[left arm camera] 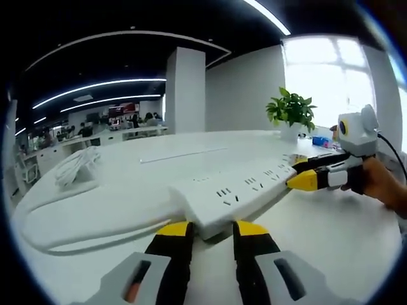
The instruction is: Straighten the power strip on the desk, plug the charger into it
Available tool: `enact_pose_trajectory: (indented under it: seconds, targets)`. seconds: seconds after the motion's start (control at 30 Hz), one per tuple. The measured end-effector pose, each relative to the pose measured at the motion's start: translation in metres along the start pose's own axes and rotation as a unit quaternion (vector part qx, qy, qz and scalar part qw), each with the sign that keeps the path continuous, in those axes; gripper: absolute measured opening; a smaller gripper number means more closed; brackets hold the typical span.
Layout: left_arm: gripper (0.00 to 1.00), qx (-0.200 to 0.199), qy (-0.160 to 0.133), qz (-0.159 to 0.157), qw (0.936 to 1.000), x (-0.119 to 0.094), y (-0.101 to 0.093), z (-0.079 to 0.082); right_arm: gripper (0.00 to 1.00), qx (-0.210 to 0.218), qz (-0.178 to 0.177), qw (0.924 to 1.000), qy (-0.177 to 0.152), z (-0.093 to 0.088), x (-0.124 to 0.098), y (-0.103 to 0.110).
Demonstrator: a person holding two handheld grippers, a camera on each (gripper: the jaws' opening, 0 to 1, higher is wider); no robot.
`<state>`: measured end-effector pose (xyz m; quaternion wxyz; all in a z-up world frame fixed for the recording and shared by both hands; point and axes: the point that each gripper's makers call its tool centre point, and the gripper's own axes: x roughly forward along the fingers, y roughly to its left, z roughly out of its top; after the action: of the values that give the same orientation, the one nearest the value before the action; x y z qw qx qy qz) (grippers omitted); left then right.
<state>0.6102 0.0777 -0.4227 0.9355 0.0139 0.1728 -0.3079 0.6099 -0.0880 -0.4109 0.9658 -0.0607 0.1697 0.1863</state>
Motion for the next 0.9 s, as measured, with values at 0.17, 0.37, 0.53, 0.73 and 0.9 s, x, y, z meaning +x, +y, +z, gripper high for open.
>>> enact_pose_trajectory:
  seconds: [0.17,0.37,0.53,0.73,0.9]
  targets:
    - [0.4,0.01,-0.012,0.011,0.9998,-0.001,0.003,0.005,0.41,-0.017,-0.001,0.9998,-0.003,0.004,0.0,0.0]
    - [0.53,-0.001,-0.044,0.016,0.9989,-0.009,0.007,0.015,0.48,-0.042,-0.022,0.9984,-0.03,0.016,-0.004,-0.01]
    - [0.52,-0.007,-0.091,0.015,0.9957,-0.018,0.007,0.028,0.49,-0.05,-0.022,0.9969,-0.056,0.024,-0.005,-0.012]
    - [0.53,0.018,-0.093,0.024,0.9952,-0.018,0.009,0.027,0.49,-0.047,-0.003,0.9965,-0.068,0.026,-0.003,-0.008]
    - [0.54,0.044,-0.074,0.034,0.9957,-0.011,0.011,0.019,0.5,-0.051,0.021,0.9946,-0.088,0.034,-0.007,-0.003]
